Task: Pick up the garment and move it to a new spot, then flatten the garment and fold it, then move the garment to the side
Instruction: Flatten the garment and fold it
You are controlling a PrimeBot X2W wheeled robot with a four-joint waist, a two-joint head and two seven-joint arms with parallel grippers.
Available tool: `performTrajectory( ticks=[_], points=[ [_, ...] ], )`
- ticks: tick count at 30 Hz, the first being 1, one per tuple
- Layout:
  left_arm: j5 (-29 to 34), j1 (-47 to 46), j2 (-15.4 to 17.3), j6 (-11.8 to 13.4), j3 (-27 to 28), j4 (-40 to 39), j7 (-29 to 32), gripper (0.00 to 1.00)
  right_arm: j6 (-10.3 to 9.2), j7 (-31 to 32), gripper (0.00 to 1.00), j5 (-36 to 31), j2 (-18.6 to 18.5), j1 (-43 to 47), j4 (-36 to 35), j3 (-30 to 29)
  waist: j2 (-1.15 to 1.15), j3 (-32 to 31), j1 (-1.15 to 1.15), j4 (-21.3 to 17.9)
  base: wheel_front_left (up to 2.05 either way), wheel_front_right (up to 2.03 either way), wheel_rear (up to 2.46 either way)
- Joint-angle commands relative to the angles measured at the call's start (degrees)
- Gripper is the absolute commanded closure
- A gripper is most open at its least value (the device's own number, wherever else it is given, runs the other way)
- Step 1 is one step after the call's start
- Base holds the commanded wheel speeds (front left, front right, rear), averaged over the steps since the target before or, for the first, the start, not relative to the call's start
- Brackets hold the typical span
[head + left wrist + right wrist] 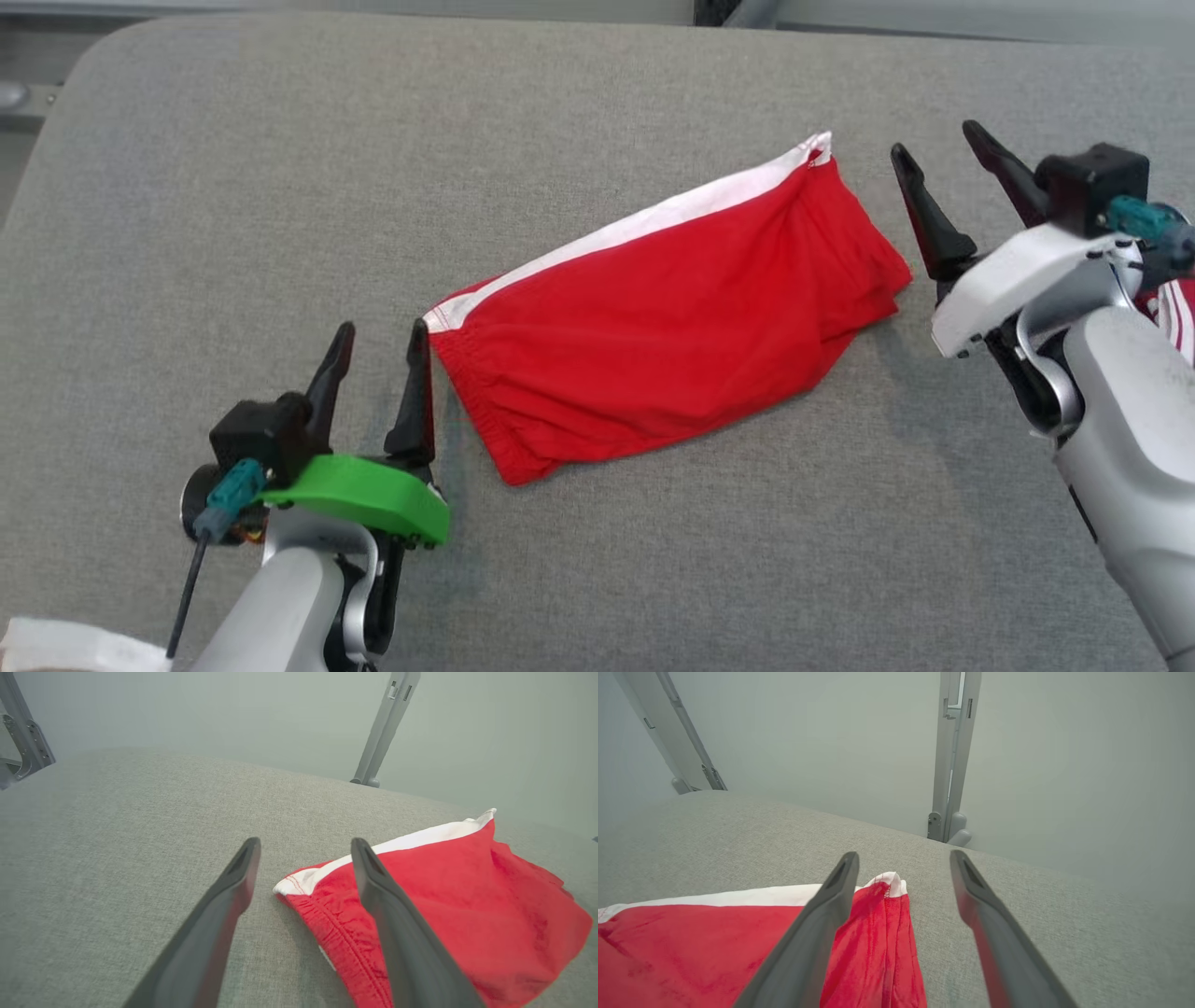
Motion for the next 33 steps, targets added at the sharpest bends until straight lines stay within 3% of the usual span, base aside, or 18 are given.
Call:
performTrajectory(
  ticks=[1, 9, 12, 18, 25, 33],
  points=[
    [0.98, 2.00, 0.87, 0.94, 0.16, -0.85, -1.09, 0.00, -0.05, -1.66, 0.00, -1.43, -0.30, 2.52, -1.42, -1.03, 0.00, -3.95, 0.00, -1.05, 0.00, 0.00, 0.00],
    [7.48, 11.42, 3.26, 4.82, 2.05, -5.82, -4.12, 0.00, -0.05, -6.78, 0.00, -7.44, 1.80, 16.44, -8.66, -8.48, 0.00, -9.47, 0.00, -2.13, 0.00, 0.00, 0.00],
    [10.53, 15.31, 2.65, 5.71, 3.70, -8.82, -4.15, 0.00, -0.05, -6.51, 0.00, -8.57, 2.98, 20.51, -10.38, -10.25, 0.00, -10.72, 0.00, -2.38, 0.00, 0.00, 0.00],
    [15.39, 21.87, 0.74, 4.20, 6.05, -12.46, -4.20, 0.00, -0.05, -4.59, 0.00, -9.90, 4.33, 23.51, -12.22, -13.23, 0.00, -11.42, 0.00, -0.82, 0.00, 0.00, 0.00],
    [18.56, 22.42, -1.11, 2.30, 7.80, -13.80, -4.20, 0.00, -0.05, -0.41, 0.00, -9.58, 4.51, 20.52, -10.92, -15.29, 0.00, -9.29, 0.00, 2.52, 0.00, 0.00, 0.00],
    [20.74, 18.88, -4.37, -1.48, 9.75, -12.93, -4.21, 0.00, -0.05, 7.53, 0.00, -13.24, 4.66, 11.25, -2.76, -17.63, 0.00, -3.22, 0.00, 8.23, 0.00, 0.00, 0.00]
  ],
)
